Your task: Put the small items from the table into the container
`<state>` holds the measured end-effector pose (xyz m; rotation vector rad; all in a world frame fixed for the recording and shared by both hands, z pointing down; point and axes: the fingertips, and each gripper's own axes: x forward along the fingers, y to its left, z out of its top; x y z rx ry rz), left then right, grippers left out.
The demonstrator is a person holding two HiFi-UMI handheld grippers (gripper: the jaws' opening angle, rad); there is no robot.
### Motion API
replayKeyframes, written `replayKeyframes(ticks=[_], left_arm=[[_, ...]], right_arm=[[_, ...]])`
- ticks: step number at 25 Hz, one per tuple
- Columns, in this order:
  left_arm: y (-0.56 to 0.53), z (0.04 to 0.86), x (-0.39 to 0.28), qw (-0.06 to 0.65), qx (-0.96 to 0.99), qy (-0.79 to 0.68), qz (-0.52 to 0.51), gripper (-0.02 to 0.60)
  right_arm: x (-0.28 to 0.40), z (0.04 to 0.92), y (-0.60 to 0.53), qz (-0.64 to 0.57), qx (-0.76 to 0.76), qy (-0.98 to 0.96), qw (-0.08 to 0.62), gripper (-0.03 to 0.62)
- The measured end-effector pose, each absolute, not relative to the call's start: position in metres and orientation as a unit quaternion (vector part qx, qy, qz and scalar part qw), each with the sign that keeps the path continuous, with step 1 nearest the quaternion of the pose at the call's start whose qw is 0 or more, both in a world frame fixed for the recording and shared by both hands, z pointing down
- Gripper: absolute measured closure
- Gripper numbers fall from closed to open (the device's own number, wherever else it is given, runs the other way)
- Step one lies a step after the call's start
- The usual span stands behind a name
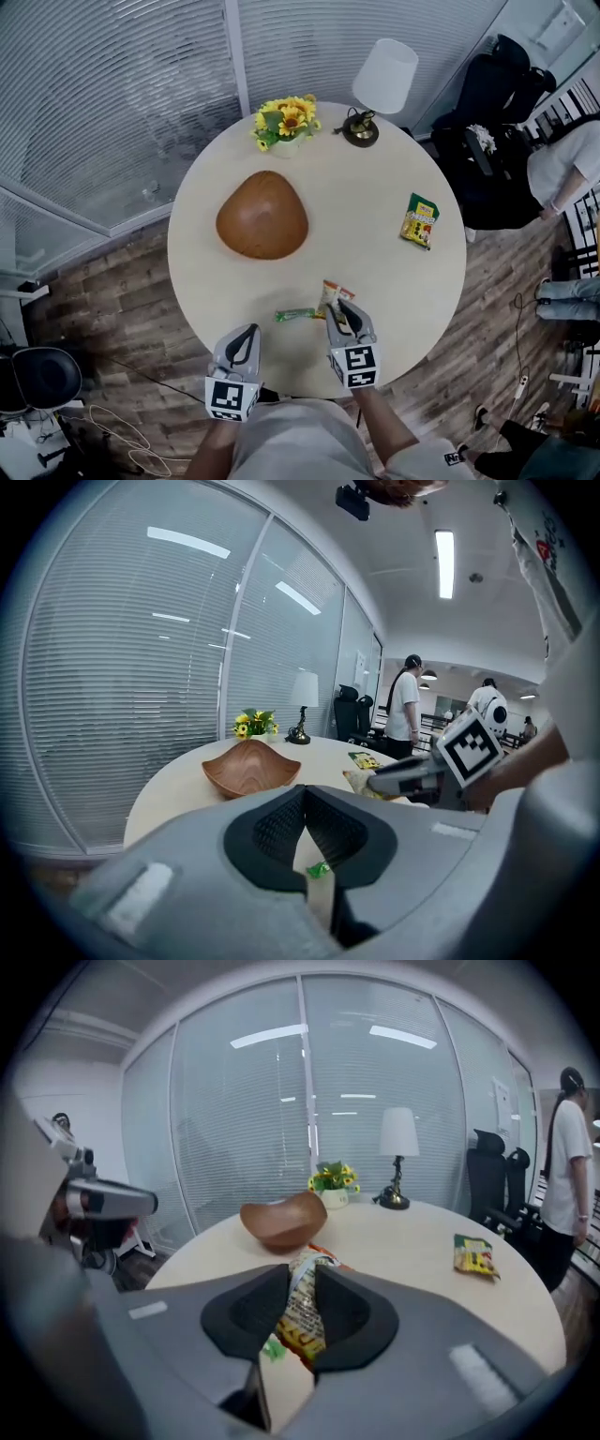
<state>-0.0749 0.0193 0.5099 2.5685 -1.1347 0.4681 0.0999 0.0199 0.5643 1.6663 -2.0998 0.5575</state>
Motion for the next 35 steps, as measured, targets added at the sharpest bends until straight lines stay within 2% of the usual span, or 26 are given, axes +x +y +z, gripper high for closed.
replayKeyframes(ticks=[5, 12, 19, 26, 30, 35], left_arm=[[0.011, 0.508, -0.096, 0.151, 0.88, -0.422, 0.154, 0.584], [0.005, 0.512, -0.128, 0.159, 0.864, -0.453, 0.153, 0.584], [-0.003, 0.513, -0.15, 0.172, 0.851, -0.472, 0.151, 0.584], [-0.019, 0.515, -0.17, 0.177, 0.842, -0.487, 0.149, 0.584], [-0.025, 0.515, -0.173, 0.176, 0.842, -0.488, 0.147, 0.584], [-0.037, 0.508, -0.16, 0.167, 0.85, -0.48, 0.138, 0.584]], right_arm=[[0.055, 0.528, -0.065, 0.164, 0.542, -0.804, 0.18, 0.505], [-0.004, 0.533, -0.163, 0.163, 0.497, -0.831, 0.187, 0.505], [-0.034, 0.594, -0.224, 0.219, 0.48, -0.807, 0.264, 0.505], [-0.044, 0.638, -0.239, 0.27, 0.475, -0.766, 0.34, 0.499], [-0.045, 0.629, -0.237, 0.258, 0.482, -0.773, 0.322, 0.487], [-0.034, 0.567, -0.218, 0.201, 0.503, -0.808, 0.234, 0.591]])
